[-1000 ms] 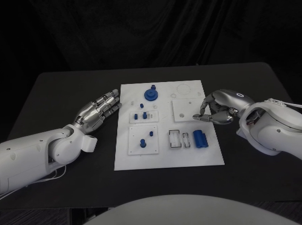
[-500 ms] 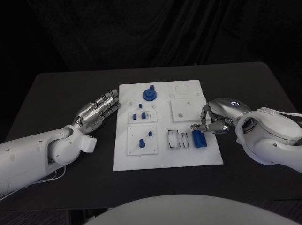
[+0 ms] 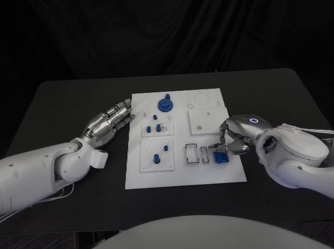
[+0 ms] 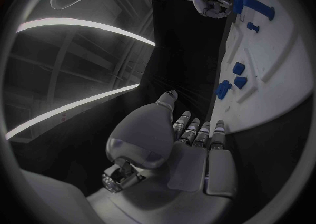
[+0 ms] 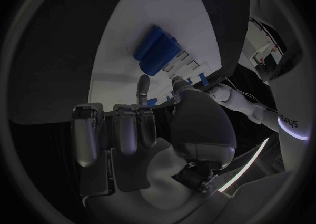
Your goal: Assemble the parts on the task board
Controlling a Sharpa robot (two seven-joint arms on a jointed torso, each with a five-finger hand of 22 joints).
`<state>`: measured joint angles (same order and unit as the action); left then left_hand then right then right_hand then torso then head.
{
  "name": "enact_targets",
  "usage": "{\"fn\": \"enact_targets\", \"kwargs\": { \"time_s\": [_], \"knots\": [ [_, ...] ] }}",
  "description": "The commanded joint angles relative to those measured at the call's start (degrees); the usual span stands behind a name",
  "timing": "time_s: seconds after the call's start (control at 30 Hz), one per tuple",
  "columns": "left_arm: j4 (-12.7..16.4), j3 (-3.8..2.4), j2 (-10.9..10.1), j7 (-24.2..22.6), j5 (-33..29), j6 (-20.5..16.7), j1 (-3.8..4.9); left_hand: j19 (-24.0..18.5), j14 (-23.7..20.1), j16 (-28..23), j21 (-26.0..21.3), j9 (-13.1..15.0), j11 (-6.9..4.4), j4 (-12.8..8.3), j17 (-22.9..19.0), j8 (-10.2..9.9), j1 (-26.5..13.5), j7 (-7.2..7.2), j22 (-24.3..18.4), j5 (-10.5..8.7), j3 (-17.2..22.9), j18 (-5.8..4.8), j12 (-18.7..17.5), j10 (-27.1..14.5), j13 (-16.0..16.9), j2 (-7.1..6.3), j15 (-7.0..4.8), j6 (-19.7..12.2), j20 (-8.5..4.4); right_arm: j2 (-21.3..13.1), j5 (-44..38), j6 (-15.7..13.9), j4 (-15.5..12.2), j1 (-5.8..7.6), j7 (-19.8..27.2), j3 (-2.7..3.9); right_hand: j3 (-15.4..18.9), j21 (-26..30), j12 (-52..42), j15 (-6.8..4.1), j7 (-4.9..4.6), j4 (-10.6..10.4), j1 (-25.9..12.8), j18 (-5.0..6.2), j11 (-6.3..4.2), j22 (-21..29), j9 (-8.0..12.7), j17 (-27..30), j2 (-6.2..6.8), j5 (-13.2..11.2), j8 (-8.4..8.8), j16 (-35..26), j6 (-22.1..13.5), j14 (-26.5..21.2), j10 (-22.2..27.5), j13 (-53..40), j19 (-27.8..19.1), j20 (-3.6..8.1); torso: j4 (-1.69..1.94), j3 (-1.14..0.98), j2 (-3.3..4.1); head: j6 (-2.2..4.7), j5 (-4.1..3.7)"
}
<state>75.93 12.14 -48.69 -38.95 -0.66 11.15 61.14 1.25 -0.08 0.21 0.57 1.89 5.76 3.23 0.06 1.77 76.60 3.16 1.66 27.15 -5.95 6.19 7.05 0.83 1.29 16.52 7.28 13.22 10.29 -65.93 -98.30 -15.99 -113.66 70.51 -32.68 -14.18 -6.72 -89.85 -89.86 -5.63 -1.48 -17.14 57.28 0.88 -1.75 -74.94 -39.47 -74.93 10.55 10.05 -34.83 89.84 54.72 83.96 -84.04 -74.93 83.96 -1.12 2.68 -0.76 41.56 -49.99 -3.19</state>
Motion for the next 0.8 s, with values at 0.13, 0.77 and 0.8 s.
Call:
{"fn": "enact_targets", "kwargs": {
  "time_s": [0.13, 0.77, 0.8],
  "knots": [
    [-0.15, -0.05, 0.27, -7.56, -0.03, 0.83, -0.08, -0.17, 0.08, -0.21, 0.15, 0.06, 0.27, 0.00, -0.06, 0.28, 0.17, -0.04, 0.04, 0.32, 0.53, 0.95, 0.36, -0.09, -0.04, 0.29, 0.33, 0.27, 0.43, 0.34, -1.07, 2.69, 0.24, -0.80, -1.47, 0.01, 0.34, -0.15, -0.14, -0.39, 0.06, 0.02, -0.66, -0.88, -0.31, -15.06, -0.14, -15.07, 0.31, 0.06, 0.39, 0.16, 0.06, 6.04, -5.96, -15.07, 6.04, 0.59, -0.01, -0.01, -0.01, -0.01, -0.04],
    [-0.58, -0.05, 0.52, -6.35, -0.03, 1.43, -0.14, -0.13, 0.08, -0.21, 0.18, 0.06, 0.26, -0.20, -0.06, 0.28, 0.20, 0.17, 0.08, 0.30, 0.91, 0.94, 0.35, -0.12, -0.05, 0.14, 0.47, 0.24, 0.54, 1.30, -1.07, 1.12, -0.06, -2.18, 0.49, 0.01, -0.52, -0.15, -0.14, -0.55, 0.23, 0.11, 2.23, -0.88, -0.47, -15.06, -0.55, -15.07, -0.30, 0.43, 1.61, 0.16, 0.75, 6.04, -5.96, -15.07, 6.04, 0.74, -0.03, -0.01, -0.03, -0.01, 0.47],
    [-0.59, -0.05, 0.54, -6.28, -0.03, 1.46, -0.14, -0.13, 0.08, -0.21, 0.18, 0.06, 0.20, -0.27, -0.06, 0.29, 0.19, 0.33, 0.08, 0.30, 1.02, 0.94, 0.35, -0.12, -0.05, 0.12, 0.51, 0.27, 0.58, 1.37, -1.07, 1.20, -0.05, -2.20, 0.54, 0.01, -0.53, -0.15, -0.14, -0.55, 0.21, 0.11, 2.34, -0.88, -0.46, -15.06, -0.55, -15.07, -0.30, 0.43, 1.71, 0.16, 0.71, 6.04, -5.96, -15.07, 6.04, 0.75, -0.03, -0.02, -0.04, -0.01, 0.46]
  ]
}}
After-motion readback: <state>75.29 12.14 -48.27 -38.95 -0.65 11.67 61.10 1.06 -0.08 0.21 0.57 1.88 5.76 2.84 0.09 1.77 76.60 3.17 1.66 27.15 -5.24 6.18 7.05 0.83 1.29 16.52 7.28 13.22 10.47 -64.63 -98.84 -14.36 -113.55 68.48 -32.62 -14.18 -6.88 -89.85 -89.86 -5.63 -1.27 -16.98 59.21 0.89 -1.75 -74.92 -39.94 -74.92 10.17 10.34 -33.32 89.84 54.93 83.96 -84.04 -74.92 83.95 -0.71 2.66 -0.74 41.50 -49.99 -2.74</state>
